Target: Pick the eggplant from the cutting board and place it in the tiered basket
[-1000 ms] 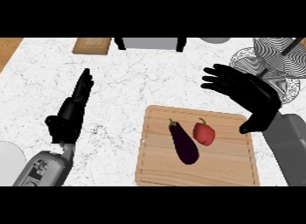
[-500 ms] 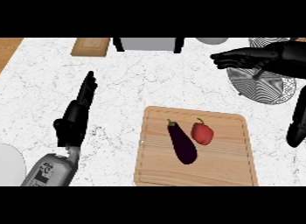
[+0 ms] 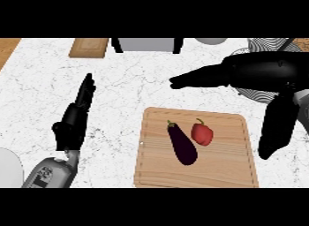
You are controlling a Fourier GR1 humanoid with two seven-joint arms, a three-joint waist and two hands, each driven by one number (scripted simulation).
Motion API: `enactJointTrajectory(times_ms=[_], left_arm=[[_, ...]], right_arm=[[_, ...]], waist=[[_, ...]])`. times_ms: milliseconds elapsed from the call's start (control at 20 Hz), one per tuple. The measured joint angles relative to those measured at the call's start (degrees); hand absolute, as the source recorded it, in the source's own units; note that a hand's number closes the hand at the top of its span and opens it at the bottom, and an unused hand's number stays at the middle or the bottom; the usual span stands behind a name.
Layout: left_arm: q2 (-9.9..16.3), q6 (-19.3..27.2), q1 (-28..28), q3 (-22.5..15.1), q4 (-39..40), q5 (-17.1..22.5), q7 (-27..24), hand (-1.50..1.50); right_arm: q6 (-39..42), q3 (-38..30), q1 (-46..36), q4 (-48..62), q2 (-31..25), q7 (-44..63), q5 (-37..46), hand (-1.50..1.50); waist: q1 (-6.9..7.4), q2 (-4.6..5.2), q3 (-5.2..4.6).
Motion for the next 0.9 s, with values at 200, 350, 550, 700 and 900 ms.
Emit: enactJointTrajectory(times_ms=[200,350,550,700,900], left_arm=[[-0.9,-0.6,0.2,0.7,0.3,-0.3,-0.3,0.0],[-1.6,-0.6,0.1,1.2,0.9,-1.3,-0.4,0.0],[-1.5,-1.9,-0.6,2.9,1.9,-1.3,-0.7,0.0],[-1.6,-2.2,0.5,2.9,0.4,-1.7,-0.2,0.0],[-1.7,-2.7,1.3,3.5,-0.9,-2.2,0.7,0.0]], right_arm=[[0.2,2.4,-1.0,0.5,3.4,0.1,5.2,-1.5],[0.6,3.3,-1.0,-0.2,5.2,0.4,7.8,-1.5],[1.0,5.8,0.0,-1.1,7.3,1.2,11.8,-1.5],[2.0,6.8,-0.1,-0.6,7.3,1.5,13.7,-1.5],[3.3,7.2,1.1,-2.2,6.6,3.0,14.9,-1.5]], waist=[[-0.35,0.02,-0.02],[-0.6,-0.01,-0.03],[-0.84,-0.03,-0.03],[-0.76,-0.06,-0.04],[-0.93,-0.11,-0.03]])
